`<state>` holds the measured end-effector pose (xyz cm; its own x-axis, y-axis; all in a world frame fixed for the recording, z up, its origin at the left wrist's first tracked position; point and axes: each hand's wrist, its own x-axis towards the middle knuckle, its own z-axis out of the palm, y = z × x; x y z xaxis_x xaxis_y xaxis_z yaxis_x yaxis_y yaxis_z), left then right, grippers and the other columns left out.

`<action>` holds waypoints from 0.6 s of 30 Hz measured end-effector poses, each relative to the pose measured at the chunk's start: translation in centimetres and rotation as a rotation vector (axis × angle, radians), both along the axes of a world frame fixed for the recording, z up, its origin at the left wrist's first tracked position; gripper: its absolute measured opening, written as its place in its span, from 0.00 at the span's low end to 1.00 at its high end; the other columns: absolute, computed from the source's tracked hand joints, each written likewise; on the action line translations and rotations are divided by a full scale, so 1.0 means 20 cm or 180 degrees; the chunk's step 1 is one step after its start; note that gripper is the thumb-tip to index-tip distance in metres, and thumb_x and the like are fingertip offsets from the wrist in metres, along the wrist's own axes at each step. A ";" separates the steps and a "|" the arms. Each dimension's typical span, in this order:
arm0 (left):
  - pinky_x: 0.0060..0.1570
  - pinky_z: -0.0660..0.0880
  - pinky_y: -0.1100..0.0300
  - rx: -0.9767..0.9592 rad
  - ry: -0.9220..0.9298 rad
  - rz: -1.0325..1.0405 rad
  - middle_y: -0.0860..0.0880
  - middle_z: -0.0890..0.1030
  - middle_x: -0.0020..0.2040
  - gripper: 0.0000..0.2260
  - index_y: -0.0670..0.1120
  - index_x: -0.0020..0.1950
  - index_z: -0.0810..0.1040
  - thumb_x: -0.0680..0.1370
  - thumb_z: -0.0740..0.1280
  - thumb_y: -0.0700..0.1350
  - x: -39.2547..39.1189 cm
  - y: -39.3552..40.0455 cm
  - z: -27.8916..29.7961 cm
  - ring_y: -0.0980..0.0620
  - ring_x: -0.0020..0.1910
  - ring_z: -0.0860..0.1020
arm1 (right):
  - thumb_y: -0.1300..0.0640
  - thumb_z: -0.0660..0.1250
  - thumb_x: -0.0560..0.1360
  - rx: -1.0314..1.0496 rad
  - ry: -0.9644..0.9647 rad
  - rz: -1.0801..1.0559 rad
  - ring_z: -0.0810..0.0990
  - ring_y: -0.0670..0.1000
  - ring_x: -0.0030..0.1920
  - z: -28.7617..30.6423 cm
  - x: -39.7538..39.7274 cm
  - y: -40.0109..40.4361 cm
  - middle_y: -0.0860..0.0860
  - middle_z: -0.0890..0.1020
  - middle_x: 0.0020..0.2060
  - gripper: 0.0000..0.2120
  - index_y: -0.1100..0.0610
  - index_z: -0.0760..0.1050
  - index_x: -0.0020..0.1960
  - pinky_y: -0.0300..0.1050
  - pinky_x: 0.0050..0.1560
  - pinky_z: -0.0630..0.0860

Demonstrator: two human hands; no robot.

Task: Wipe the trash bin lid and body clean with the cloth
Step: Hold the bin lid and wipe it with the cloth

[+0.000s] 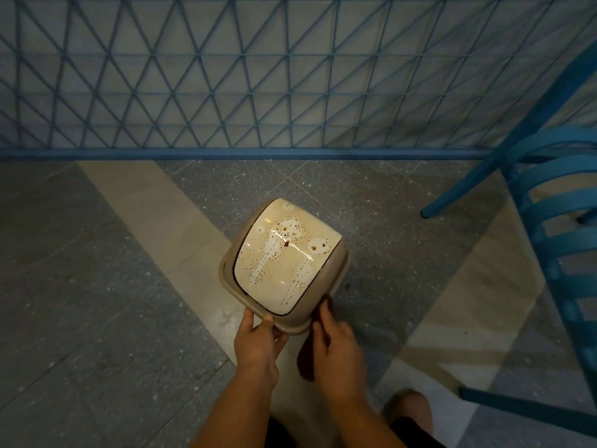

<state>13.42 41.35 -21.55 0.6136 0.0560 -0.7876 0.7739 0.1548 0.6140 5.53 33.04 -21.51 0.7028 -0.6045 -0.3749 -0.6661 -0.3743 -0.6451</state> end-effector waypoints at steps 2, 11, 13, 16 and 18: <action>0.49 0.78 0.53 -0.0024 -0.0014 0.0015 0.42 0.82 0.56 0.24 0.53 0.74 0.66 0.80 0.63 0.38 0.00 0.00 0.00 0.45 0.51 0.81 | 0.48 0.53 0.81 0.0041 0.0053 0.0211 0.77 0.49 0.50 -0.01 -0.07 0.06 0.49 0.73 0.56 0.22 0.37 0.53 0.73 0.38 0.44 0.69; 0.50 0.78 0.53 -0.0008 0.0006 0.0038 0.43 0.81 0.56 0.24 0.54 0.75 0.65 0.80 0.63 0.38 0.00 -0.01 0.00 0.46 0.51 0.81 | 0.49 0.52 0.81 -0.0118 0.0212 -0.0102 0.78 0.51 0.51 0.01 0.05 -0.07 0.51 0.73 0.59 0.21 0.36 0.56 0.73 0.43 0.48 0.74; 0.49 0.78 0.54 -0.0019 0.0014 0.0050 0.43 0.81 0.57 0.25 0.54 0.75 0.65 0.80 0.63 0.38 -0.01 -0.02 -0.01 0.45 0.52 0.81 | 0.49 0.52 0.81 0.0080 0.0140 0.0024 0.77 0.49 0.53 0.02 0.00 0.03 0.52 0.73 0.60 0.23 0.35 0.52 0.73 0.41 0.52 0.73; 0.48 0.77 0.54 -0.0024 0.0015 0.0078 0.42 0.80 0.58 0.25 0.54 0.75 0.64 0.80 0.63 0.38 -0.01 -0.02 -0.02 0.45 0.53 0.81 | 0.49 0.50 0.81 0.0244 0.0264 0.0274 0.76 0.48 0.54 0.01 -0.07 0.11 0.52 0.72 0.62 0.24 0.36 0.46 0.74 0.38 0.51 0.71; 0.47 0.77 0.55 -0.0040 -0.0016 0.0050 0.43 0.80 0.58 0.25 0.54 0.75 0.64 0.80 0.63 0.38 0.00 -0.01 -0.02 0.45 0.53 0.81 | 0.50 0.50 0.81 0.0185 0.0290 0.0305 0.76 0.50 0.52 0.02 -0.07 0.06 0.52 0.72 0.60 0.24 0.35 0.47 0.73 0.41 0.51 0.72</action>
<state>13.33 41.10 -21.94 0.6167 0.0558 -0.7852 0.7682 0.1748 0.6158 4.22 34.32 -21.15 0.7178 -0.5116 -0.4723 -0.6859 -0.4029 -0.6060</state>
